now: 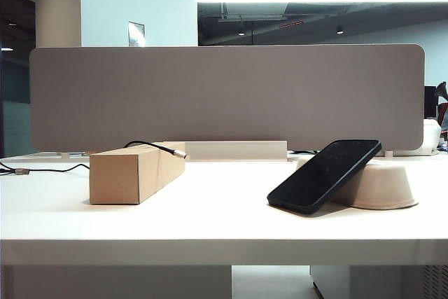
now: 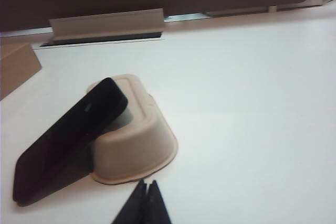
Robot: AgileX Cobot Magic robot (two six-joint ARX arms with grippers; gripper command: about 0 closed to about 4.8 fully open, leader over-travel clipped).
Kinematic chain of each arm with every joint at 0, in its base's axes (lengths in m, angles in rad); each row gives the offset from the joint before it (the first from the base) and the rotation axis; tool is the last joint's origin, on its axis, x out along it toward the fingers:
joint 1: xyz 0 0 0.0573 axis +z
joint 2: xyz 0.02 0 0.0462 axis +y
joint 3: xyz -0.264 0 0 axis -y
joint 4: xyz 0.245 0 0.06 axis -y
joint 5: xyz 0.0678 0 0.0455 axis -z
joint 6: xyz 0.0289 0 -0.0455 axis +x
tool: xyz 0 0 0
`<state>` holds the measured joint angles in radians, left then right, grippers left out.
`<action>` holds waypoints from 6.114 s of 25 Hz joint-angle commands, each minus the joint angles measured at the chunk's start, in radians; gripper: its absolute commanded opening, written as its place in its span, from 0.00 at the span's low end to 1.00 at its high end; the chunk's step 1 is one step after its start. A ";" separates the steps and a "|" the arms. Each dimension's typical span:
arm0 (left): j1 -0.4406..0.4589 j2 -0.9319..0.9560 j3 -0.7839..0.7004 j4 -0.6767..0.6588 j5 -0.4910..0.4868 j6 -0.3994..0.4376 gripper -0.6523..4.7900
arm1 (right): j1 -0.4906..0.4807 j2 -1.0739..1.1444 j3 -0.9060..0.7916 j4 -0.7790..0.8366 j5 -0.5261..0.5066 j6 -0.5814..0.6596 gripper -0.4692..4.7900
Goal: Pick up the charging cable and the phone, plug the charging cable into the charging port on the phone, and finally place them back on the table.
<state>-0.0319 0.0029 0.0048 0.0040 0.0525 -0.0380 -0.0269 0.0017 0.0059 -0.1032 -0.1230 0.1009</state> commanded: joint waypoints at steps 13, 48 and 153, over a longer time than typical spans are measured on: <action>0.000 0.001 0.003 -0.035 0.004 0.001 0.11 | 0.002 0.013 0.122 0.017 -0.062 0.140 0.08; 0.000 0.010 0.076 -0.018 0.069 -0.053 0.11 | 0.213 1.056 0.441 0.208 -0.250 0.356 0.30; -0.237 1.195 0.885 -0.050 0.260 0.067 0.11 | 0.249 1.515 0.559 0.763 -0.374 0.683 0.08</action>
<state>-0.2489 1.1881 0.8776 -0.0483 0.3080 -0.0170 0.2241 1.5387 0.5571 0.6174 -0.4839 0.7860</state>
